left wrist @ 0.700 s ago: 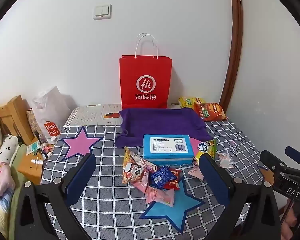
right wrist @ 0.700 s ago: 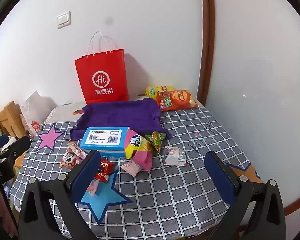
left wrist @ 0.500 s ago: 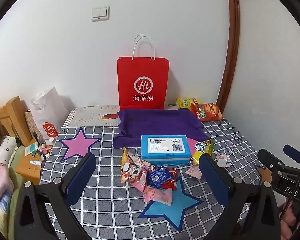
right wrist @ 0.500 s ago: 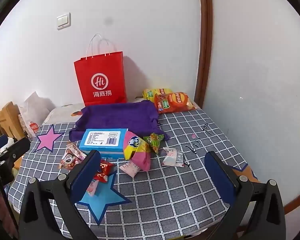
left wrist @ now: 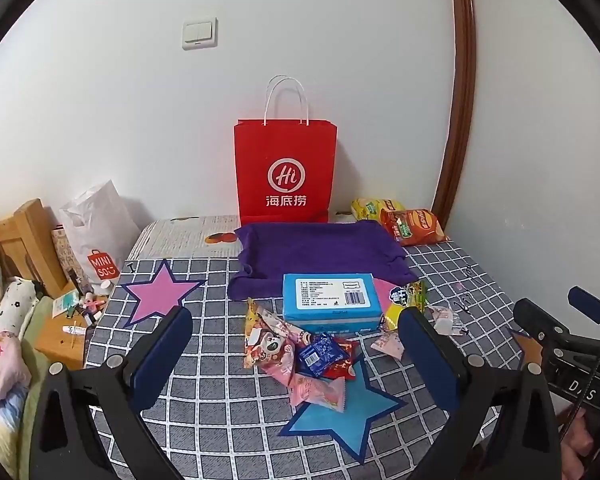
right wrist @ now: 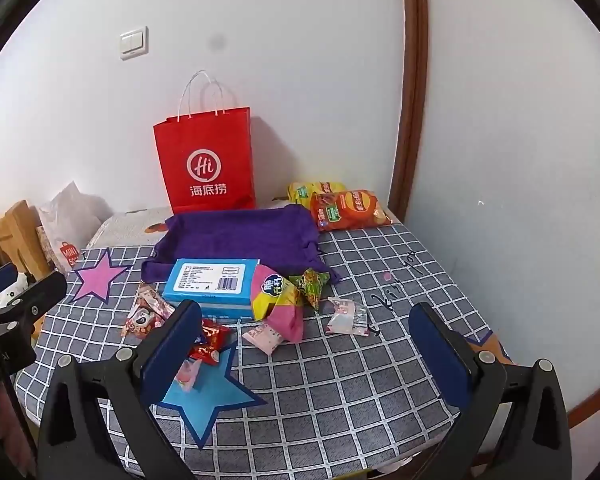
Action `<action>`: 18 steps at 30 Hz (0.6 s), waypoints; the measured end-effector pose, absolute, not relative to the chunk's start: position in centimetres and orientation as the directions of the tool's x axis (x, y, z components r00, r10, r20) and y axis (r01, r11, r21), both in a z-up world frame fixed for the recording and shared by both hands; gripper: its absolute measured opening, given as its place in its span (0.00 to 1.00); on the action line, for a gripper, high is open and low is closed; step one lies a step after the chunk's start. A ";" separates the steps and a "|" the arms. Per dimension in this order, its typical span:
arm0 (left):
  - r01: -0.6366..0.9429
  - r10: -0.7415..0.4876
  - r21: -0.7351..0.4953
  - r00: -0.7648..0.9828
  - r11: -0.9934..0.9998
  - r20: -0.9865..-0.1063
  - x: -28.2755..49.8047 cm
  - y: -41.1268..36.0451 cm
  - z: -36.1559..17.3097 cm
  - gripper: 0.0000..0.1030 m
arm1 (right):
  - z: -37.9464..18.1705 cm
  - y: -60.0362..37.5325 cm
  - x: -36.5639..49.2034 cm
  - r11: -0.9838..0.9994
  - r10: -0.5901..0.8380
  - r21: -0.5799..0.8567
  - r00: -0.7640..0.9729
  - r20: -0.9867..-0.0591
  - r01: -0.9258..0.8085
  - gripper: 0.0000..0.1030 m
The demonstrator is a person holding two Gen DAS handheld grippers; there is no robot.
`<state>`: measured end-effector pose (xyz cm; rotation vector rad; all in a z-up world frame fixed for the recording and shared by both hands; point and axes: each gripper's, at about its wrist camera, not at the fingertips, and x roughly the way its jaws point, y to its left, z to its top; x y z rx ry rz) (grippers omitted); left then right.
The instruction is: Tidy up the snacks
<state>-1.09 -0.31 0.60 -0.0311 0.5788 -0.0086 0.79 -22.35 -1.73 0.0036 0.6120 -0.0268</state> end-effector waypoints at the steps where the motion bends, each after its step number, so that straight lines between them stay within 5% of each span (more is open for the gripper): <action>1: -0.001 -0.016 -0.031 0.838 1.000 -0.545 -1.2 -0.4 0.6 1.00 | -2.0 -22.3 0.8 1.000 -0.022 -0.003 0.819 -0.573 0.025 0.99; 18: 0.007 -0.019 -0.025 0.843 1.000 -0.537 -1.6 -0.8 0.7 1.00 | -1.7 -21.8 0.2 1.000 -0.012 0.006 0.828 -0.561 0.019 0.99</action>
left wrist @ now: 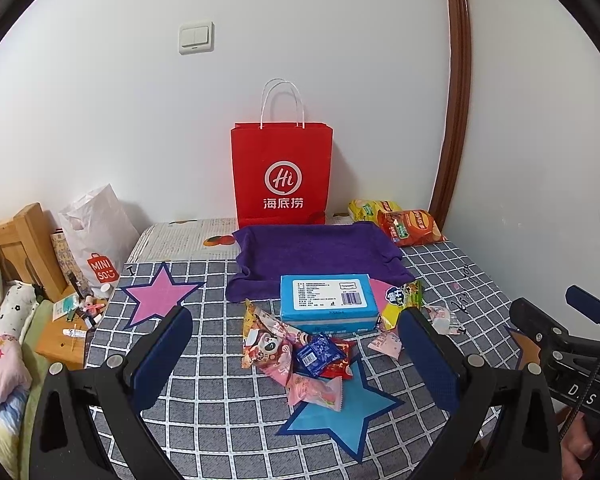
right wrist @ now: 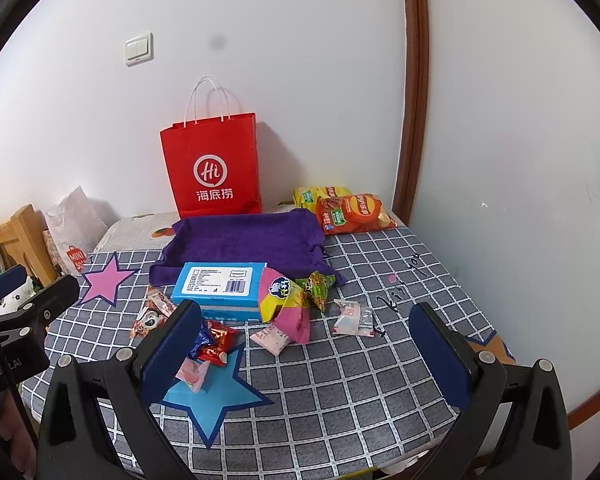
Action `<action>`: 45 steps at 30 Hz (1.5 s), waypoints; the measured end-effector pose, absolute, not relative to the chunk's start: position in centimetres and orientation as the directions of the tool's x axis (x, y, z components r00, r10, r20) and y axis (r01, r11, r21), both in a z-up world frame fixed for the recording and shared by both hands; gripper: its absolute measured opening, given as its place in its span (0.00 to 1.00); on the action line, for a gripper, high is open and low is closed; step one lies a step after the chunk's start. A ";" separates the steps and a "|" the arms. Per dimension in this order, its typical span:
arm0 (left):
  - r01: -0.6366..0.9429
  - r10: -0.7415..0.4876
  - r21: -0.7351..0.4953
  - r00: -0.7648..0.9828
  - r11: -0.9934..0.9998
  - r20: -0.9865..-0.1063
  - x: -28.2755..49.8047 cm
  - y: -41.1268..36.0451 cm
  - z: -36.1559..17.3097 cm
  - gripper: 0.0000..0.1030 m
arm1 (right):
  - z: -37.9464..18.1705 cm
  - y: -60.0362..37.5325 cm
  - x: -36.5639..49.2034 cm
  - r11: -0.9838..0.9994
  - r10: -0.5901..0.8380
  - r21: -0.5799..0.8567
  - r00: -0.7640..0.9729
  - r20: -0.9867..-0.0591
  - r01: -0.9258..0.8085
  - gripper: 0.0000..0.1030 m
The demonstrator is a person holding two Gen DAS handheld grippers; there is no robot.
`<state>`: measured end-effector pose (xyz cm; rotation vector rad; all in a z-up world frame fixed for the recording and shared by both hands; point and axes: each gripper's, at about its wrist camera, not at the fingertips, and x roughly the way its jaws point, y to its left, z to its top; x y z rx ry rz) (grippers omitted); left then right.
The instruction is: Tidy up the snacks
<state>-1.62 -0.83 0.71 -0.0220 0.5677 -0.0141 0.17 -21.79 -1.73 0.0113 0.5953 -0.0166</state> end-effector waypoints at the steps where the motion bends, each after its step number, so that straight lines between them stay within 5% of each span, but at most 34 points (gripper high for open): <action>1: 0.007 -0.019 -0.024 0.843 1.000 -0.538 -1.6 -0.9 0.7 1.00 | -1.7 -21.8 0.1 1.000 -0.013 0.006 0.828 -0.561 0.020 0.99; 45: 0.015 -0.039 -0.050 0.848 0.999 -0.529 -1.8 -0.5 1.1 1.00 | -2.2 -21.2 -0.3 1.000 0.010 0.023 0.829 -0.559 0.004 0.99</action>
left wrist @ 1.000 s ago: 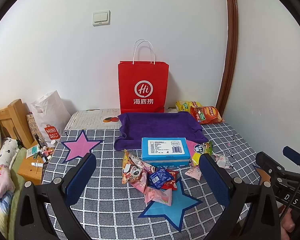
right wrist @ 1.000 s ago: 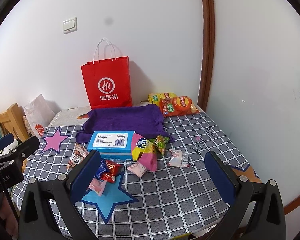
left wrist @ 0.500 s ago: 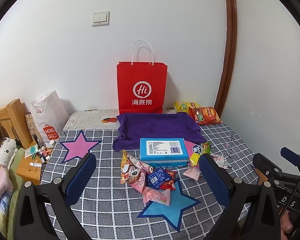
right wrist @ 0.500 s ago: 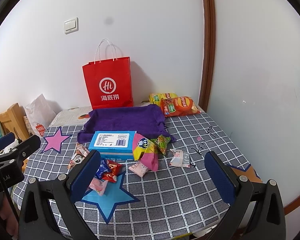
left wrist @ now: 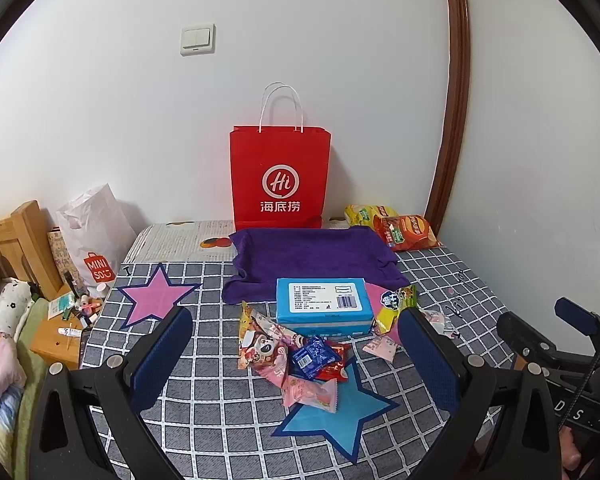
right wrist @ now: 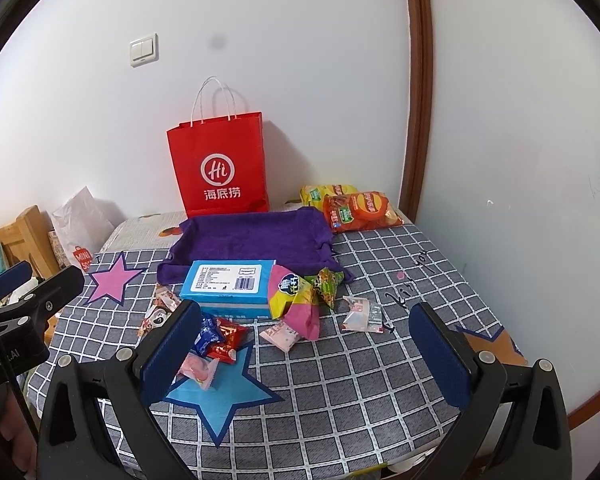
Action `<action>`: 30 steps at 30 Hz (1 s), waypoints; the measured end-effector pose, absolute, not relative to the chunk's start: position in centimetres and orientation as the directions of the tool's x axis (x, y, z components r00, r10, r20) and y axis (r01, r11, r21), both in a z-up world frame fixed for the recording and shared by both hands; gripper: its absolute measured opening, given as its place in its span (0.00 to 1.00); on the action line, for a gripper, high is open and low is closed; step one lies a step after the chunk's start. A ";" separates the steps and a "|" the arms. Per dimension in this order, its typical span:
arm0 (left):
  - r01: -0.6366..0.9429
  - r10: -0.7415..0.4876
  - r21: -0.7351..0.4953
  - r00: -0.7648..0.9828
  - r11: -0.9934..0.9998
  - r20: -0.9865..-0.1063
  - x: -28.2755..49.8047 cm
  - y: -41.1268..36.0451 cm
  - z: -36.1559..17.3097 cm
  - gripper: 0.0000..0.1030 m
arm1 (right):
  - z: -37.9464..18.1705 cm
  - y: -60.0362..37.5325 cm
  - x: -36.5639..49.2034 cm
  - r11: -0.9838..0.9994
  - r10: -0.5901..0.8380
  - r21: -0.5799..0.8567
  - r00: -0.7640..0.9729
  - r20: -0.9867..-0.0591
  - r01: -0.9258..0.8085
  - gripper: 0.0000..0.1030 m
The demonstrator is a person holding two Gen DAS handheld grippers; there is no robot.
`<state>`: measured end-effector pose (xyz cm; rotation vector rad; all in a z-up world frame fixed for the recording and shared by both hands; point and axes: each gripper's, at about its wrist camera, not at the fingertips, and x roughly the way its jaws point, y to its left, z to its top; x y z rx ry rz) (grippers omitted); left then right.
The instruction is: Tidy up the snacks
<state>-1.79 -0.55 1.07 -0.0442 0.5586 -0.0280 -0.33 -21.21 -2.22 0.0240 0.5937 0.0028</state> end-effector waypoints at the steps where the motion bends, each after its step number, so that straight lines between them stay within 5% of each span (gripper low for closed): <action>1: 0.016 -0.040 -0.050 0.849 0.999 -0.527 -1.8 -0.6 1.1 1.00 | -2.3 -21.2 -0.3 1.000 0.013 0.026 0.827 -0.562 0.003 0.99; 30: 0.033 -0.064 -0.064 0.820 0.997 -0.569 3.4 0.2 -0.5 1.00 | -3.5 -20.8 3.9 1.000 -0.011 -0.011 0.792 -0.611 0.005 0.99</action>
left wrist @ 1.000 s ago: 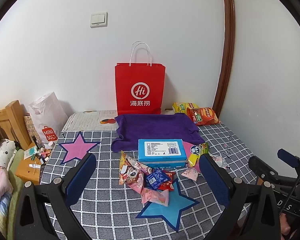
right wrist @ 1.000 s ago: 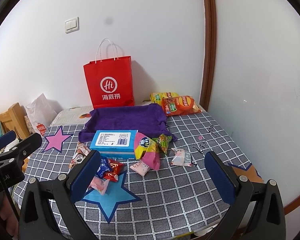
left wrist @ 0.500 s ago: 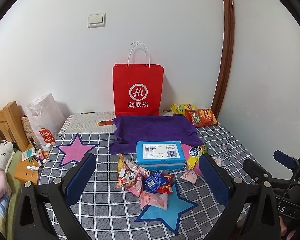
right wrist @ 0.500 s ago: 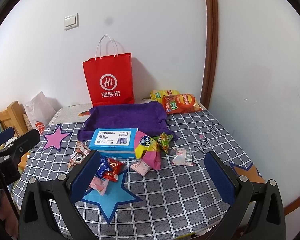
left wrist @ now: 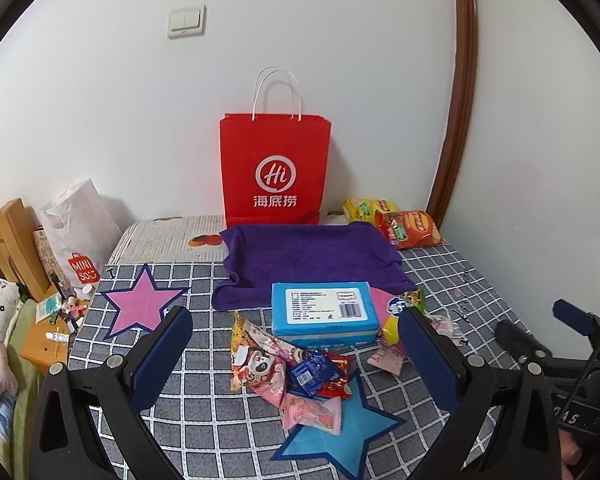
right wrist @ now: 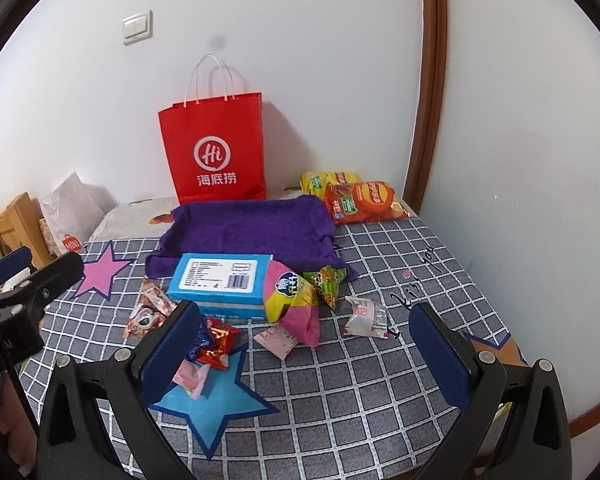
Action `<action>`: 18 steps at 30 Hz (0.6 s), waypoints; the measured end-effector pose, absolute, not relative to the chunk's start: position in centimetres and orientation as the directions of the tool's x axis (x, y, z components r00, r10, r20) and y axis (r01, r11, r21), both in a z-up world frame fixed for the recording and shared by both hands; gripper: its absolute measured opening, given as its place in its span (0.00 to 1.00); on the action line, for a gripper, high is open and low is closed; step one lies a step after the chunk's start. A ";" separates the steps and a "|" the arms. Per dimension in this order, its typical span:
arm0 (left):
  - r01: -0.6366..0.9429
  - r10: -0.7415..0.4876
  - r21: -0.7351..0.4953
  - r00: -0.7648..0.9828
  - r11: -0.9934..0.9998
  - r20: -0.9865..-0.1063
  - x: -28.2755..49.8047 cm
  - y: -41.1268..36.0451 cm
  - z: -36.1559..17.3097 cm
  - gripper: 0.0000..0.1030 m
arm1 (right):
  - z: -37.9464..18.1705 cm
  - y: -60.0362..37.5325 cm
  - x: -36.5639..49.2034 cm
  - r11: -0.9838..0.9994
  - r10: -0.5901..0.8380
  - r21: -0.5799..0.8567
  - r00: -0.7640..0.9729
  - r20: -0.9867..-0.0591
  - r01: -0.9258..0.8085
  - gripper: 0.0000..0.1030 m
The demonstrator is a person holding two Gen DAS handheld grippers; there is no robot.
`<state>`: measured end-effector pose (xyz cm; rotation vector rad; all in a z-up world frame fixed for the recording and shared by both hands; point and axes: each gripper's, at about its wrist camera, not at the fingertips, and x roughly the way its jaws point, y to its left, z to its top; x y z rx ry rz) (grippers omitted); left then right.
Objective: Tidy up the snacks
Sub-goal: 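Grasp the white printed packet with the right gripper while the left grasps the panda-print packet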
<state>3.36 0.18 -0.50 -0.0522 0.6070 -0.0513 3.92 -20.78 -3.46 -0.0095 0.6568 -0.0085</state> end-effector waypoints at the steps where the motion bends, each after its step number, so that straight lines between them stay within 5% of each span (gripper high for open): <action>1: 0.029 -0.061 -0.065 0.818 0.997 -0.572 3.7 0.3 -0.7 1.00 | -3.7 -21.0 4.2 1.000 -0.018 -0.018 0.793 -0.608 0.009 0.99; 8: 0.003 -0.042 -0.064 0.773 0.998 -0.633 7.3 0.5 -4.3 1.00 | -6.7 -24.3 6.9 0.995 -0.096 -0.039 0.763 -0.639 0.093 0.99; 12: -0.005 -0.044 -0.071 0.733 0.997 -0.679 9.3 0.8 -6.6 0.92 | -9.5 -26.5 8.5 0.988 -0.150 -0.077 0.722 -0.676 0.133 0.99; 18: -0.022 -0.043 -0.079 0.683 0.997 -0.729 11.8 1.8 -9.7 0.91 | -13.6 -29.2 10.9 0.989 -0.134 -0.056 0.669 -0.731 0.138 0.87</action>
